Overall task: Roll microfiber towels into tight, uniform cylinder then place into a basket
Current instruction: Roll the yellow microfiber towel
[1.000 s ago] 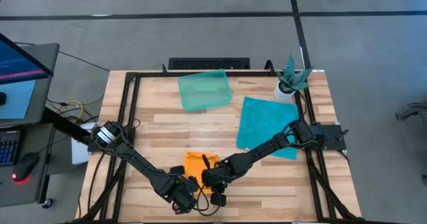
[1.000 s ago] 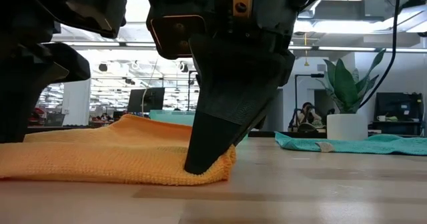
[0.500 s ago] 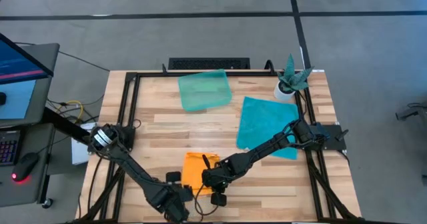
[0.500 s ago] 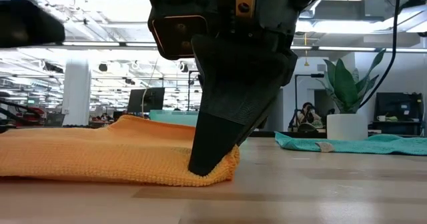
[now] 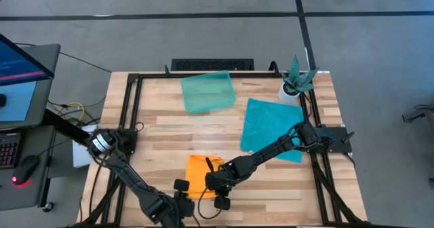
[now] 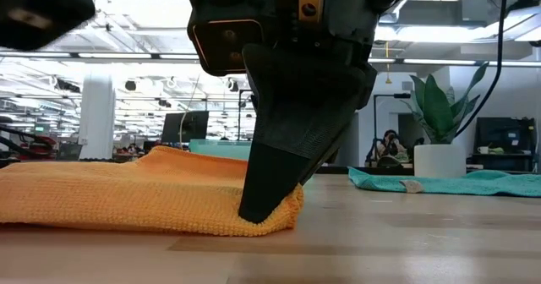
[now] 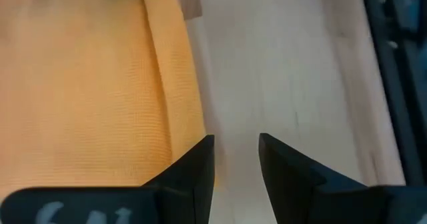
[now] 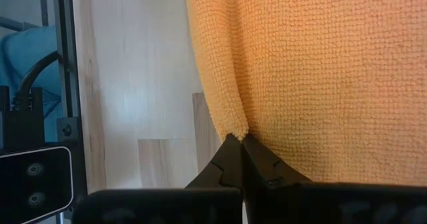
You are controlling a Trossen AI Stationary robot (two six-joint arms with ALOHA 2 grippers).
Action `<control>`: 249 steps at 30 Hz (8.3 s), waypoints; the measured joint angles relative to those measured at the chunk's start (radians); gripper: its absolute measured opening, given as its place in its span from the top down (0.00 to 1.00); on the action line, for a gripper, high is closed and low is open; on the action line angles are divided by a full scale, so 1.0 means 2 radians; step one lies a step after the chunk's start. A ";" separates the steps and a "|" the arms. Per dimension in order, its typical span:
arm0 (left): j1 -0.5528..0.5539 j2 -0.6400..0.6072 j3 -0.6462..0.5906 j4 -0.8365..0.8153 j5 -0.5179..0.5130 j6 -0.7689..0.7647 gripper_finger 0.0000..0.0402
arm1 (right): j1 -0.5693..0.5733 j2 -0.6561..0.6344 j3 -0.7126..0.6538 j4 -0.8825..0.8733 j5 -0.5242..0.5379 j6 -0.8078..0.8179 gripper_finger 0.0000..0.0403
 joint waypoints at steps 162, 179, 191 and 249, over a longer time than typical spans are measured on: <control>0.043 -0.001 -0.085 0.036 0.001 -0.280 0.73 | 0.065 -0.001 0.007 -0.044 0.290 -0.195 0.56; 0.043 -0.001 -0.085 0.036 0.001 -0.280 0.73 | 0.072 0.002 0.095 -0.268 0.292 -0.119 0.55; 0.043 -0.001 -0.085 0.036 0.001 -0.281 0.73 | 0.106 0.001 0.122 -0.166 0.295 -0.217 0.58; 0.042 0.000 -0.085 0.034 -0.031 -0.211 0.54 | 0.040 0.024 0.045 -0.079 0.214 -0.165 0.98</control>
